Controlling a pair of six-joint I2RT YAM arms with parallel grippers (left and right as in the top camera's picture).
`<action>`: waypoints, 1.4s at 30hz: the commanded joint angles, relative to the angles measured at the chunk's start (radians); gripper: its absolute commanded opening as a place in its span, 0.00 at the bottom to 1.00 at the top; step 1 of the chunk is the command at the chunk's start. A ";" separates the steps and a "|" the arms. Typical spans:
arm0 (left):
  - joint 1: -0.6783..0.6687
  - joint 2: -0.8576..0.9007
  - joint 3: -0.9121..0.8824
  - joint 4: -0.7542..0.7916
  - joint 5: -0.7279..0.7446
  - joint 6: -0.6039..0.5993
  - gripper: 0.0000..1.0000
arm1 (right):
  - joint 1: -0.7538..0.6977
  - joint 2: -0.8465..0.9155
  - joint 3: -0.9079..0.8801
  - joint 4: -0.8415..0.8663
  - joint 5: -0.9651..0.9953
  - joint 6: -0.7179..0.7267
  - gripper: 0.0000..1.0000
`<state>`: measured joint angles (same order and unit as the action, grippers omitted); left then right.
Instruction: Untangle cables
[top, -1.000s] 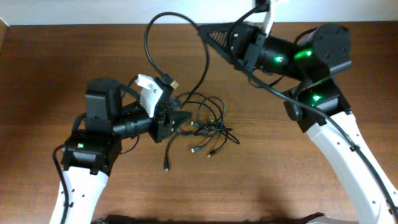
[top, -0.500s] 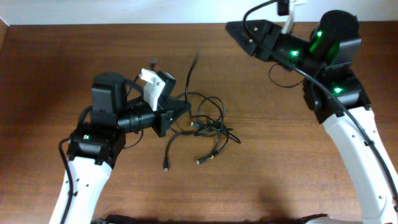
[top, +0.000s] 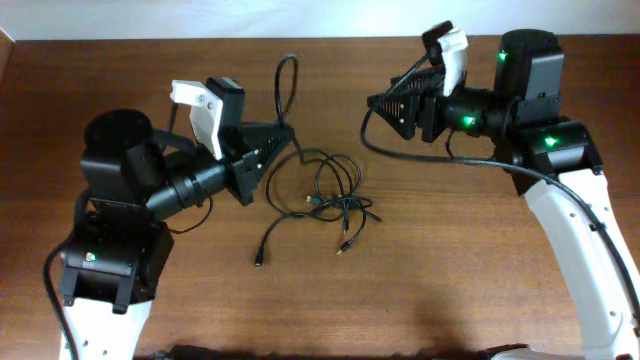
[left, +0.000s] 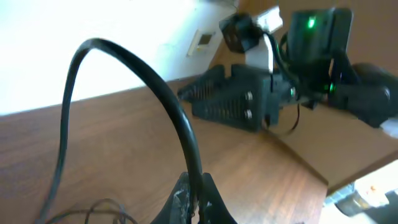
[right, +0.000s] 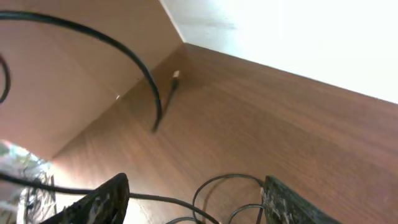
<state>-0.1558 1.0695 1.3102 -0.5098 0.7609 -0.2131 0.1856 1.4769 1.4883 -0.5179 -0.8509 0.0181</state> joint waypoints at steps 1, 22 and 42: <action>0.003 -0.002 0.022 0.089 -0.054 -0.183 0.01 | 0.042 0.003 0.002 -0.003 -0.126 -0.142 0.66; -0.013 0.040 0.021 0.159 -0.224 -0.812 0.00 | 0.247 0.093 0.002 0.077 -0.157 -0.425 0.04; -0.084 0.094 0.021 0.187 -0.235 -0.811 0.00 | 0.247 0.099 0.002 0.148 -0.170 -0.286 0.04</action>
<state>-0.2356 1.1606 1.3121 -0.3313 0.5369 -1.0180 0.4271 1.5738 1.4883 -0.3733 -1.0012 -0.3008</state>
